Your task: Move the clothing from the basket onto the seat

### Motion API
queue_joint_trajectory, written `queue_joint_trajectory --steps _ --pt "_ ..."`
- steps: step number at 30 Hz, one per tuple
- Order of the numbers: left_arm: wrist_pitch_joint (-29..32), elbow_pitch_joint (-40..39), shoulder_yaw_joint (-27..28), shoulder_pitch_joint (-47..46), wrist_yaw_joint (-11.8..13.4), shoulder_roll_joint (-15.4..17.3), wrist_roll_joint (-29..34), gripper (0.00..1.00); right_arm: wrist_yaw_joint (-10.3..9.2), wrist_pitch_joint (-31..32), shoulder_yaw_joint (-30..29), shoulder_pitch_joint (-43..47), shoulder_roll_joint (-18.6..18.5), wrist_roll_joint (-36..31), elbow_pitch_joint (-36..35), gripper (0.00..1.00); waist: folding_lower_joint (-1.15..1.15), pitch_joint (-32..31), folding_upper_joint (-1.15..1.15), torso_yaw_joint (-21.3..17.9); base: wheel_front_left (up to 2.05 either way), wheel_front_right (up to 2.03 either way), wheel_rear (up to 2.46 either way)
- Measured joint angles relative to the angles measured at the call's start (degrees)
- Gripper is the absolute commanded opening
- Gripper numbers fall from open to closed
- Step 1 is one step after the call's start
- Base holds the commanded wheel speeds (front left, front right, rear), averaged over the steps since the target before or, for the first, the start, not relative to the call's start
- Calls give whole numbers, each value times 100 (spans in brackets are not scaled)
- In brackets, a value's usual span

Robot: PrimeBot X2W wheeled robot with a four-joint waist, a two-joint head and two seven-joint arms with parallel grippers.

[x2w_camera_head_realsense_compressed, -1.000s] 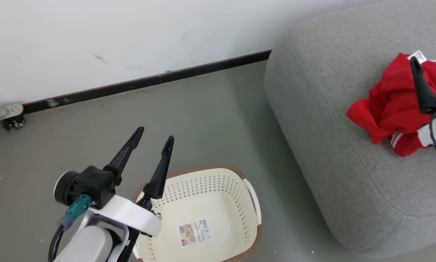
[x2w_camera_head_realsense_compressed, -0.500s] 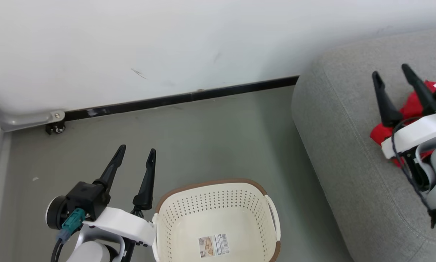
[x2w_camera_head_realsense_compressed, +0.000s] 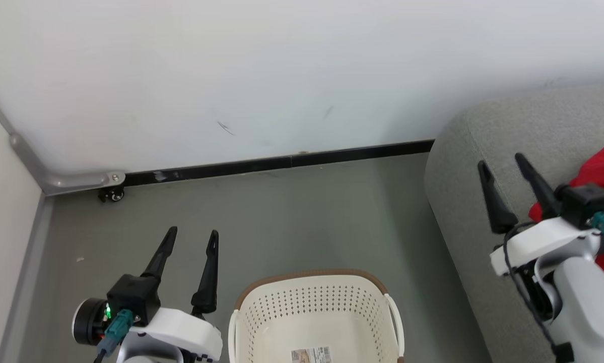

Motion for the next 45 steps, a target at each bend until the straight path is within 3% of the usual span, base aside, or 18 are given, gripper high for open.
queue_joint_trajectory --steps 23,45 --pt "1 99 90 426 268 -140 247 100 0 0 -638 1550 1009 -866 -797 100 0 -359 0 146 0 0 0" --pt "1 202 164 478 628 -211 672 100 0 69 -1043 2218 1199 -1438 -1581 100 0 -270 0 11 0 0 0"
